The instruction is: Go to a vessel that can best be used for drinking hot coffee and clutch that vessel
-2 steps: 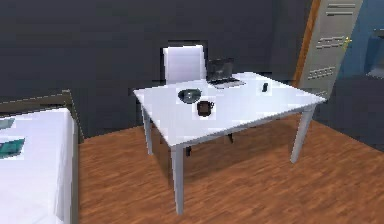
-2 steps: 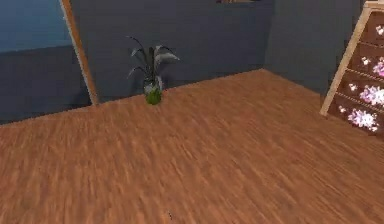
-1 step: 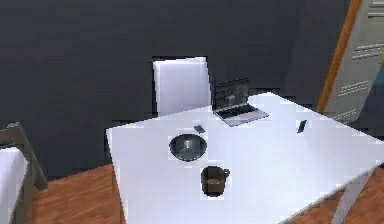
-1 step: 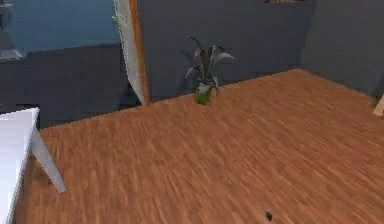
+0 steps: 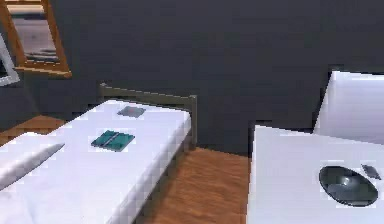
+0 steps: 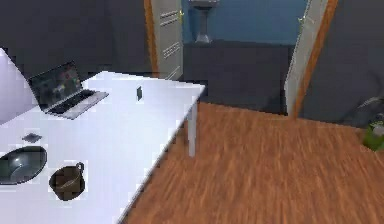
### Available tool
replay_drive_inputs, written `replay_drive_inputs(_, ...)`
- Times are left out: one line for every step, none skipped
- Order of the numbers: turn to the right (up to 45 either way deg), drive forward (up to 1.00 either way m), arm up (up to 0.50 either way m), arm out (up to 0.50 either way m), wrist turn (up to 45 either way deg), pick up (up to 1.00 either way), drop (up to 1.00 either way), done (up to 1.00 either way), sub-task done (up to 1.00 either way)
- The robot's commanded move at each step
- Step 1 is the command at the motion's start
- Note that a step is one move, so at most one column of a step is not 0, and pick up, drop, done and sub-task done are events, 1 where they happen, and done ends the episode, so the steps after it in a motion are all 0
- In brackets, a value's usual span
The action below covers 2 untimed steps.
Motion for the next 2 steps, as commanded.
replay_drive_inputs(-33.0,0.00,0.00,0.00,0.0,0.00,0.00,0.00,0.00)
replay_drive_inputs(0.0,0.00,0.50,0.00,0.0,0.00,0.00,0.00,0.00)
